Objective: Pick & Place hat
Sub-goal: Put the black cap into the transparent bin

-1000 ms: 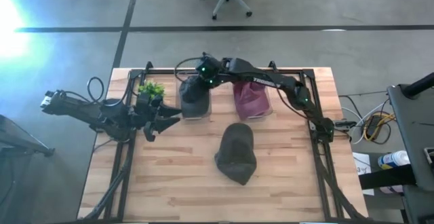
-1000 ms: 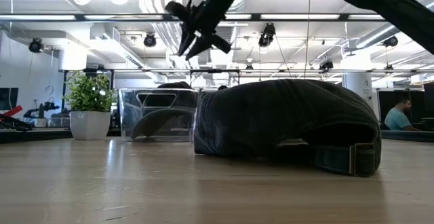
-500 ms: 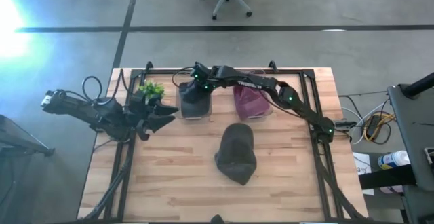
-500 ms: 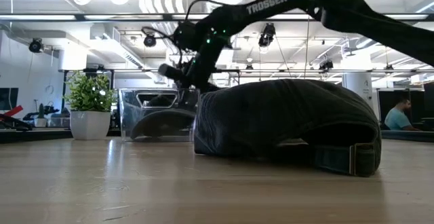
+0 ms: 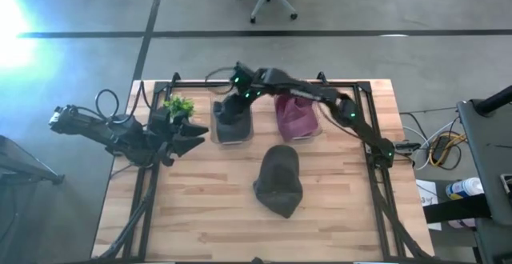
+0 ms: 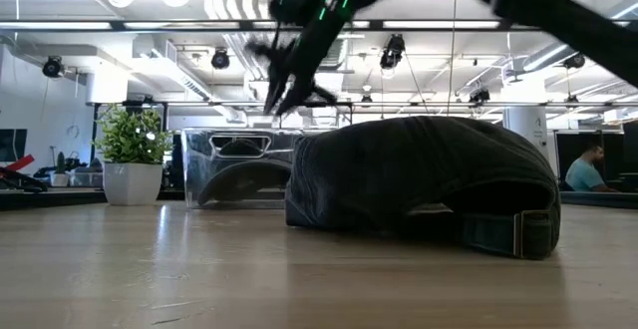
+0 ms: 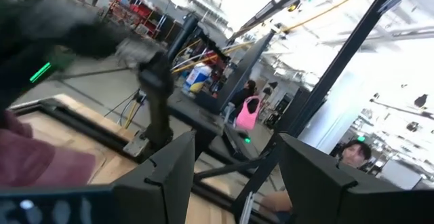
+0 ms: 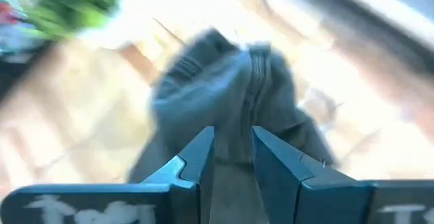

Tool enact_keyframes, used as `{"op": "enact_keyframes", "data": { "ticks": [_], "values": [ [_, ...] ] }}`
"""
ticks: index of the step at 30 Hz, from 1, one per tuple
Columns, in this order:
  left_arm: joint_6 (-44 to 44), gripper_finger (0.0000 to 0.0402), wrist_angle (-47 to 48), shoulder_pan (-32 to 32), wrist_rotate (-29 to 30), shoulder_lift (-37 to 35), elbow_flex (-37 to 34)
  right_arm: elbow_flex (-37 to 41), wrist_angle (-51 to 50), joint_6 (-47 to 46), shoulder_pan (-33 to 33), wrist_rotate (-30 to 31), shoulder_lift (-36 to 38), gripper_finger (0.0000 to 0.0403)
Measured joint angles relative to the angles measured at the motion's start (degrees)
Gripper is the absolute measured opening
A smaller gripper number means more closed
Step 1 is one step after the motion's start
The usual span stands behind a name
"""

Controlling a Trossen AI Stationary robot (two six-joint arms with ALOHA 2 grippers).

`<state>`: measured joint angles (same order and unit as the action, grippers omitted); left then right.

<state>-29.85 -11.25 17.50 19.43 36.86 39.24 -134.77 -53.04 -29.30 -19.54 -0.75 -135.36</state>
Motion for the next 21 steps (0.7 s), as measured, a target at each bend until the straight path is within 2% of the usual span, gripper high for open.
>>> {"op": "enact_keyframes", "data": {
  "ticks": [5, 11, 16, 21],
  "values": [
    [-0.92, 0.0202, 5.16, 0.0, 0.14, 0.06, -0.02, -0.11, -11.17, 5.65, 3.05, 1.37, 7.95, 0.0093],
    [-3.39, 0.0202, 11.48, 0.0, -0.47, 1.18, -0.17, 1.9, -30.58, 8.32, 11.61, 6.69, 13.0, 0.0093],
    [-6.07, 0.0202, 15.68, 0.01, -4.36, 4.68, -0.17, 11.83, -32.49, 5.88, 20.12, 6.87, 16.16, 0.0093],
    [-8.27, 0.0202, 17.76, 0.24, -10.88, 10.76, -0.17, 27.19, -30.77, -2.02, 26.87, 6.06, 22.04, 0.0093]
  ]
}}
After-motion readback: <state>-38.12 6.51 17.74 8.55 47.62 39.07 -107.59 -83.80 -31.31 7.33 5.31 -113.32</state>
